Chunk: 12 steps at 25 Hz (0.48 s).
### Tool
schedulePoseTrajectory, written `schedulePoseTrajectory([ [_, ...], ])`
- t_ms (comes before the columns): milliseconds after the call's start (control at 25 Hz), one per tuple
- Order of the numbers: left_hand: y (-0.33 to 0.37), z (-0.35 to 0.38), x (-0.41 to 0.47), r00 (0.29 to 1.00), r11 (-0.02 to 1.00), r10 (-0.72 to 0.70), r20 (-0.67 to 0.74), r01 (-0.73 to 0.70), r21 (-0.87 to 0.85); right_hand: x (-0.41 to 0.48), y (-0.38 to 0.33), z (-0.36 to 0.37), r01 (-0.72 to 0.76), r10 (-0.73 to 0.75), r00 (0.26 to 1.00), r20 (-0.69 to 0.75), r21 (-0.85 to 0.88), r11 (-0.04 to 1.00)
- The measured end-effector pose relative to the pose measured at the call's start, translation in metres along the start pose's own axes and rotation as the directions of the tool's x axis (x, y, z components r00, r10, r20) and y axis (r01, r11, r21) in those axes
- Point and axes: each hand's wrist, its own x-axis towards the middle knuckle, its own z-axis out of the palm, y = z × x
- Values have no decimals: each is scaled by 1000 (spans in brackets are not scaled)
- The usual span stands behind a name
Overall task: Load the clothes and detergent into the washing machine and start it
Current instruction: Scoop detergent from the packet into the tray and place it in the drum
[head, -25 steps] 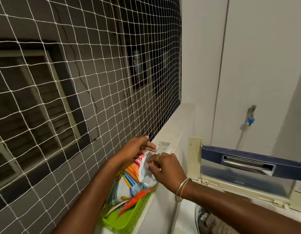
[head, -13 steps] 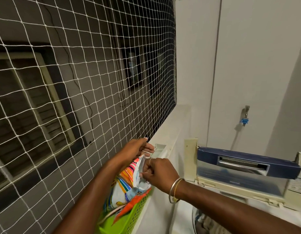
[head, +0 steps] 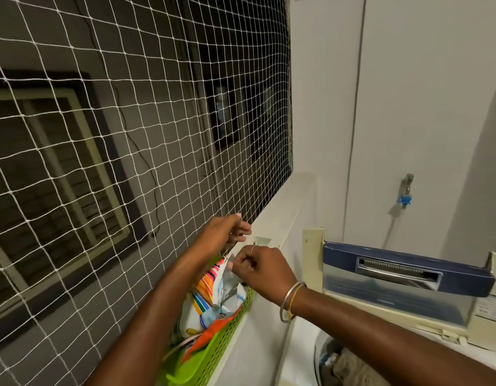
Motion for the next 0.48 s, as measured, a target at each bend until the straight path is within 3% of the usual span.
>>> schedulePoseTrajectory([
  [280, 21, 22, 19, 962, 995, 82, -260, -92, -28, 16, 6, -40, -71, 89, 994, -66, 238, 969],
  [480, 52, 58, 25, 923, 991, 118, -367, -134, -19, 36, 16, -69, -245, 296, 955, -9, 535, 809],
])
